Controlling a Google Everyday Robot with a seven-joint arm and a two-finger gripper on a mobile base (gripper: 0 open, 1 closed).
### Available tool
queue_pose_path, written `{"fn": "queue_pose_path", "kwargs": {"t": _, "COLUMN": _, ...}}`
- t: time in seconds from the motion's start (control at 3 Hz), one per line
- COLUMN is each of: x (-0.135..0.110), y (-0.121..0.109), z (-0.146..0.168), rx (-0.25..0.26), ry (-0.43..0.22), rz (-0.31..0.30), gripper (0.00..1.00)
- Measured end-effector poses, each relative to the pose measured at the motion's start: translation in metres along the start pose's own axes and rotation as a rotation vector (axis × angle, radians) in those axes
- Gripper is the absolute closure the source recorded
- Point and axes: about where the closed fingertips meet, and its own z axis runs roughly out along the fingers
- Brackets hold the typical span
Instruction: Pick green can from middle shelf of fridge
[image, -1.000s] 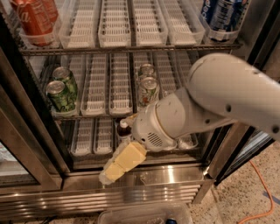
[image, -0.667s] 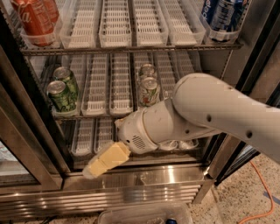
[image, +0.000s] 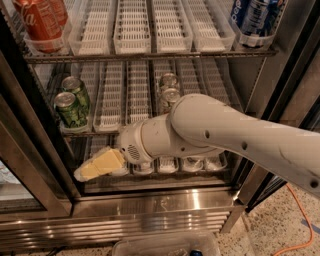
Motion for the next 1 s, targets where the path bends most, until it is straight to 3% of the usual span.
{"fn": "queue_pose_path", "kwargs": {"t": 0.67, "x": -0.033, "y": -0.007, "z": 0.024, "rx": 0.172, "ry": -0.087, "rz": 0.020, "gripper": 0.00}}
{"fn": "queue_pose_path", "kwargs": {"t": 1.0, "x": -0.033, "y": -0.007, "z": 0.024, "rx": 0.172, "ry": -0.087, "rz": 0.020, "gripper": 0.00}}
